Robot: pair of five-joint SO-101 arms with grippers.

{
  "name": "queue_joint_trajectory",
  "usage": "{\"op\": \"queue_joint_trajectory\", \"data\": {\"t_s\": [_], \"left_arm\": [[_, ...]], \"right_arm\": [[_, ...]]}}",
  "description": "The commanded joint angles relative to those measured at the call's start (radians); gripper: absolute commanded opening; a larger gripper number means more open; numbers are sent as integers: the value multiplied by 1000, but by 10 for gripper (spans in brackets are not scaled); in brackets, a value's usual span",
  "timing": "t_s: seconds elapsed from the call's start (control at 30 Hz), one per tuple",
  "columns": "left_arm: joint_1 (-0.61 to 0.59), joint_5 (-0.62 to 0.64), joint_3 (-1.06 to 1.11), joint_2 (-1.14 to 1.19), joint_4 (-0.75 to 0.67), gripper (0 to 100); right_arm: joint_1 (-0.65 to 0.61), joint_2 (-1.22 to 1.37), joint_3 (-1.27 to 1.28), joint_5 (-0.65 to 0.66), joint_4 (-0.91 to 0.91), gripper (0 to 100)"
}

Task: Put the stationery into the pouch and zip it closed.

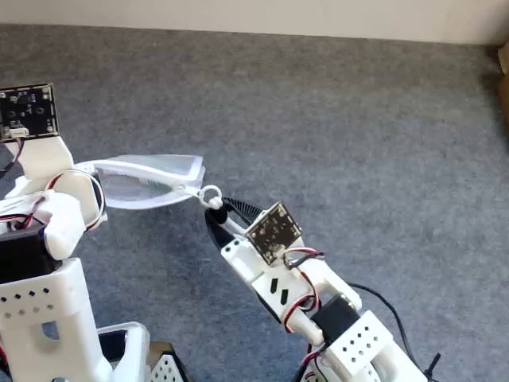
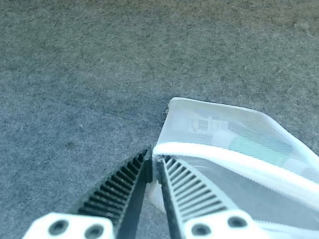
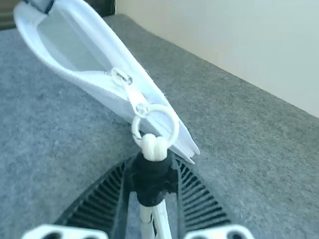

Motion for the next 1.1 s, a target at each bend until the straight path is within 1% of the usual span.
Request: {"op": "queue_joint_trajectory", "data": {"t_s": [0.0,0.13,0.3,0.37,0.53,0.6,0.73,0.83,0.93,1.07], "left_arm": [[12,-8,7,7,-9,8],[12,-8,5,7,-9,18],[13,-3,13,7,-9,136],[16,-2,12,7,-11,168],[114,-2,2,7,-11,179],[159,-3,-16,7,-9,181],[237,-6,-68,7,-3,181],[300,-6,-102,7,-3,182],[361,-8,-133,7,-8,182],[440,-29,-176,13,-9,182]], "right_arm": [[-12,-38,-19,72,51,5],[-53,-41,4,104,61,5],[-65,-44,18,106,61,5],[-65,-44,18,107,61,5],[-65,-42,19,110,65,5],[-67,-41,21,155,68,5],[-133,-45,61,256,105,5],[-196,-45,97,299,102,5],[-222,-45,111,302,102,5],[-223,-45,111,304,104,5]]}}
